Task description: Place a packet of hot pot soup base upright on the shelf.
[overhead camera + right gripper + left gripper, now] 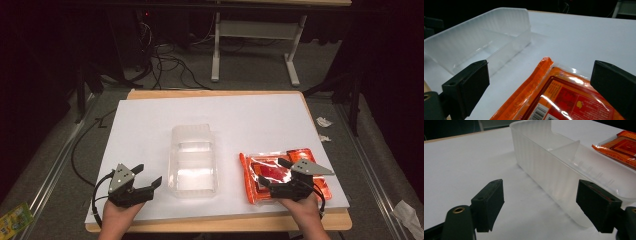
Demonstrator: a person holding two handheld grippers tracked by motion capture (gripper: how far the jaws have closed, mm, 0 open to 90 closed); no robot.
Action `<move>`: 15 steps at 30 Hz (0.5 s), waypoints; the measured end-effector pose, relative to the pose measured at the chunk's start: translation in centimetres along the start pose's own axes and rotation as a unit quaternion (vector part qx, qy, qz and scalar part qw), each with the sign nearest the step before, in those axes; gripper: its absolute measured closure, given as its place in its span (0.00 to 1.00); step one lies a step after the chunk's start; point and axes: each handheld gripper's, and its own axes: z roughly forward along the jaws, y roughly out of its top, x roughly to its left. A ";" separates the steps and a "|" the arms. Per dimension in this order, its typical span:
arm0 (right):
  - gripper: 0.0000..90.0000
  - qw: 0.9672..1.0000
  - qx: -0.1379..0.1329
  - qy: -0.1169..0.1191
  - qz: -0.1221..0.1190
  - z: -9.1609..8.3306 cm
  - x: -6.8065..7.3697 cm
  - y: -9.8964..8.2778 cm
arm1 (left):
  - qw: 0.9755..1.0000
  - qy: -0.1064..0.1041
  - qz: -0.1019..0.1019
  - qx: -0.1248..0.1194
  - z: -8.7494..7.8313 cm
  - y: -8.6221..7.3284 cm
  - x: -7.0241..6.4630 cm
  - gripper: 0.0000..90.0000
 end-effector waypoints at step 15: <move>0.02 1.000 -0.011 -0.014 0.003 -0.9 -0.7 -0.3 | 1.000 0.000 0.004 0.000 0.0 0.1 -0.1 0.26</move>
